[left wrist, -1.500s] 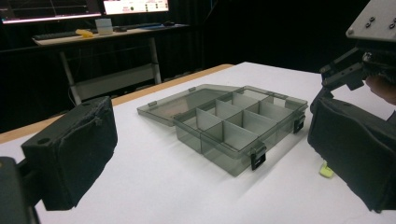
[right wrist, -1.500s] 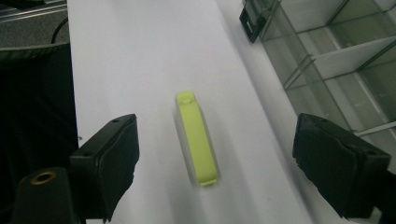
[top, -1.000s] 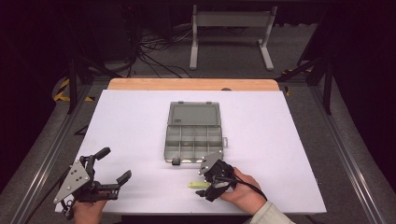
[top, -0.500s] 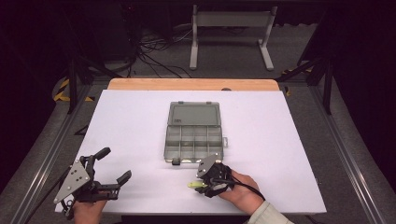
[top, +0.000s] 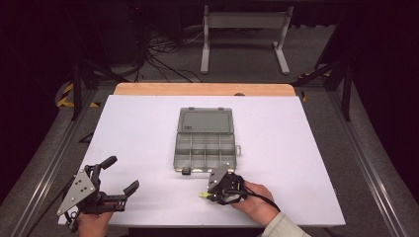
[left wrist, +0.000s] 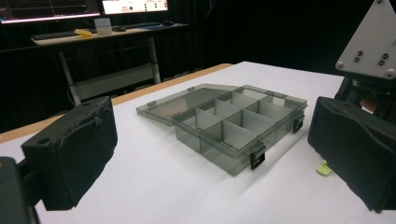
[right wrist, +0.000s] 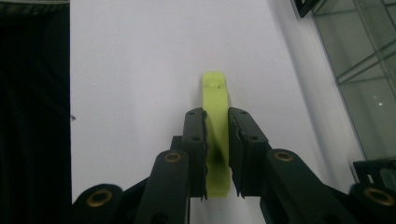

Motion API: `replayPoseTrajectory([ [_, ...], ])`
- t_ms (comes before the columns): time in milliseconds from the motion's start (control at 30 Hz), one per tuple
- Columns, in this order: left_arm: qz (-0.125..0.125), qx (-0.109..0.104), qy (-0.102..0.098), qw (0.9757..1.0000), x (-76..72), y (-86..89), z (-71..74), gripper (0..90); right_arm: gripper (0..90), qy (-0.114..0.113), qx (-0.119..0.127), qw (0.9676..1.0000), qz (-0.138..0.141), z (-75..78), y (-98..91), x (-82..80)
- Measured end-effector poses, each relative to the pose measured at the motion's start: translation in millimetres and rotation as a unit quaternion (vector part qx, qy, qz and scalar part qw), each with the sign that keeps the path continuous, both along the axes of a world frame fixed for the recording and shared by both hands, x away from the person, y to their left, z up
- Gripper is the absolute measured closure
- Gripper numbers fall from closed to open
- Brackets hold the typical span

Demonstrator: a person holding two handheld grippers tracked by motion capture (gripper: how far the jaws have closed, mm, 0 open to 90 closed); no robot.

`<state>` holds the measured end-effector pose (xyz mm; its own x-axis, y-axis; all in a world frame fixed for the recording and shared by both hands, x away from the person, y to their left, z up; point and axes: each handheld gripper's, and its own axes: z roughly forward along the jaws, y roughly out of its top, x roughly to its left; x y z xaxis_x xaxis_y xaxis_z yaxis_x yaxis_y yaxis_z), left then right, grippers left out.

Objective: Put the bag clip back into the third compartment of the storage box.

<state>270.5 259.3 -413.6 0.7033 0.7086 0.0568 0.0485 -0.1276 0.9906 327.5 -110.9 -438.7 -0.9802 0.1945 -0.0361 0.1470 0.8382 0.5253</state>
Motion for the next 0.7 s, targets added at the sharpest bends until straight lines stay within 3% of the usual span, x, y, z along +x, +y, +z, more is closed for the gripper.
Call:
replayPoseTrajectory([
  [333, 0.001, 0.0, -0.001, 1.0, -0.1, 0.1, 0.2, 2.2, 78.2, -0.002, 0.022, 0.9998, -0.001, 15.4, -4.0, -2.9],
  [700, 0.001, 0.0, 0.0, 1.0, -0.2, 0.0, 0.1, 2.2, 78.1, -0.02, 0.043, 0.9989, -0.004, 35.9, -10.4, -4.3],
])
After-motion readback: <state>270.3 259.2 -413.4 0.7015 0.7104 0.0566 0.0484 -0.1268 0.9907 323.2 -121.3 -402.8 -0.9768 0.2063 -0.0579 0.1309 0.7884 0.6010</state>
